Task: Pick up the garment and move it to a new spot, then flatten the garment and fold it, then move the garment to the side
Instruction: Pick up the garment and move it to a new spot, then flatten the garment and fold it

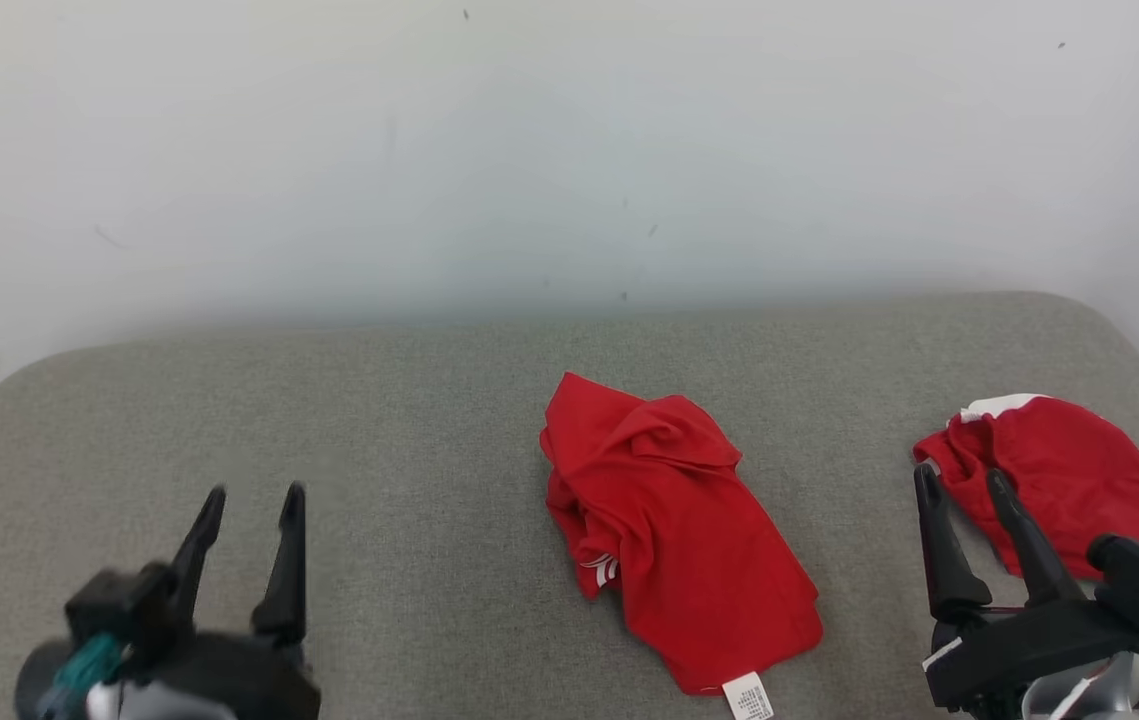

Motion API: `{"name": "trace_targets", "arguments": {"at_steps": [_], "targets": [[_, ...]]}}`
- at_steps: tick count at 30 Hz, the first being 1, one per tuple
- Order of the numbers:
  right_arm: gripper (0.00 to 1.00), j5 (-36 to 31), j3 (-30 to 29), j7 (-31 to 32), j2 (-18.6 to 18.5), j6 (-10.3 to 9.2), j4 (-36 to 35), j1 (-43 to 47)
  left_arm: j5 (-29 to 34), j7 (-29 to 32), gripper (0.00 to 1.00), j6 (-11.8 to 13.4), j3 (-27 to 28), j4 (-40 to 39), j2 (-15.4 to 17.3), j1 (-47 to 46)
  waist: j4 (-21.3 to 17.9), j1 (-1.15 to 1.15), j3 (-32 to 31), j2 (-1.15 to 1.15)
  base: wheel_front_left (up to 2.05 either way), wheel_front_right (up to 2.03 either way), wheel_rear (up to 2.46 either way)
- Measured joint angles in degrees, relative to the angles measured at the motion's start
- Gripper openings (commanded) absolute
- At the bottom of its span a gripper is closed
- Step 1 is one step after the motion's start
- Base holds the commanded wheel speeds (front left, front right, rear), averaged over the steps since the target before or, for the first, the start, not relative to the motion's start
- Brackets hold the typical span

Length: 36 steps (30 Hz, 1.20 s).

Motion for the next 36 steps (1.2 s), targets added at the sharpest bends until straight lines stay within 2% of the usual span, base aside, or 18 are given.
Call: {"name": "trace_targets", "arguments": {"at_steps": [3,8,14,23,36], "targets": [[1.00,0.1,-0.8,-1.2,0.2,-0.31,0.1,0.8,-0.2,-0.7,1.00,0.0,1.2,-3.4,1.7,5.8,0.0,0.00,-0.2,0.00,0.00,0.00,0.00],[1.00,0.3,-1.9,-2.2,0.1,-0.58,1.5,1.8,-0.6,-0.8,1.00,0.0,2.9,-7.6,2.7,13.5,0.1,0.00,-0.1,0.00,0.00,0.00,0.00],[1.00,0.4,-1.7,-2.7,0.1,-0.58,2.9,1.9,-0.5,0.9,1.00,0.1,5.3,-9.1,2.9,17.7,0.4,0.00,0.4,0.00,0.00,0.00,0.00],[1.00,0.4,-0.3,-3.7,0.8,-0.58,4.8,2.1,1.1,2.6,1.00,0.1,9.0,-10.7,0.6,20.3,0.6,0.00,1.2,0.00,0.00,0.00,0.00],[1.00,0.4,-0.8,-5.2,0.8,-0.25,5.8,2.1,3.1,5.8,1.00,0.1,10.3,-13.9,-1.7,21.6,0.1,0.00,1.5,0.00,0.00,0.00,0.00]]}}
